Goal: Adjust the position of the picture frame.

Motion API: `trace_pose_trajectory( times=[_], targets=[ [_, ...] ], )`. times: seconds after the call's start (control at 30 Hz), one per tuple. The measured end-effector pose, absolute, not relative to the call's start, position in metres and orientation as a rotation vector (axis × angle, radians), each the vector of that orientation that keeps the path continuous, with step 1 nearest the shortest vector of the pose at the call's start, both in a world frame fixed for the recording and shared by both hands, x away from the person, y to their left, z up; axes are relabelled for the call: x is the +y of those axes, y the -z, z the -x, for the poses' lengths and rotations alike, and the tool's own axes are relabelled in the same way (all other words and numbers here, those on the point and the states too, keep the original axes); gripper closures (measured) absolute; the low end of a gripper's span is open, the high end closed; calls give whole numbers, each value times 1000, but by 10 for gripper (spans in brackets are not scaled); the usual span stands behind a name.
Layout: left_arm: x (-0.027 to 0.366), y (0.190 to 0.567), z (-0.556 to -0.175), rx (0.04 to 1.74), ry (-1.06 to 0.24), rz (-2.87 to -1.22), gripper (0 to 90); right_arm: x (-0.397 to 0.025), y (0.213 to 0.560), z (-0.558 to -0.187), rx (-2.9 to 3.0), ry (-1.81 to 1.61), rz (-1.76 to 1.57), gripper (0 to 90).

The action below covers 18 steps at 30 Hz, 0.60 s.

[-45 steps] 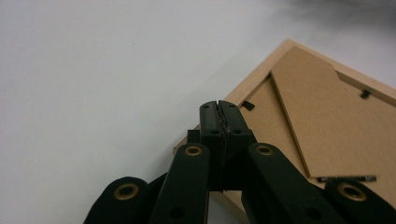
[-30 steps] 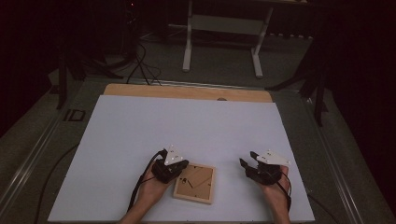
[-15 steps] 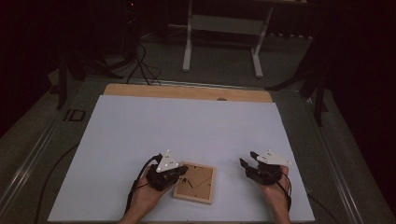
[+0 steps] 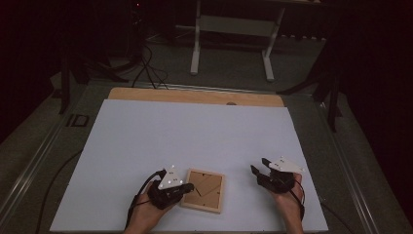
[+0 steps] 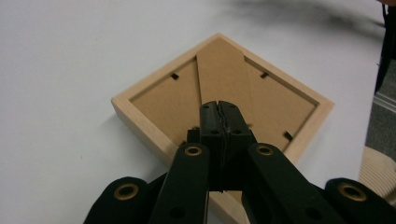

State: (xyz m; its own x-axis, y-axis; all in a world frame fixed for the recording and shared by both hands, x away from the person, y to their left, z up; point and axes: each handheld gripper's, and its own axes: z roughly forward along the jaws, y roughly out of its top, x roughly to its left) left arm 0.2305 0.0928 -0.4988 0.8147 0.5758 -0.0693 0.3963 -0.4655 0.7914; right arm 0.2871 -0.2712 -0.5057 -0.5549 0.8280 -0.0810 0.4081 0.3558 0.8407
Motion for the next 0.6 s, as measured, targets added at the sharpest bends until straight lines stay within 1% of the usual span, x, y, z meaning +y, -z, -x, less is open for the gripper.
trace_pose_trajectory(
  times=[0.6],
  targets=[
    [106, 511, -201, 706, -208, -2173, 896, -270, 506, -287, 2122, -1104, -1072, 470]
  ],
)
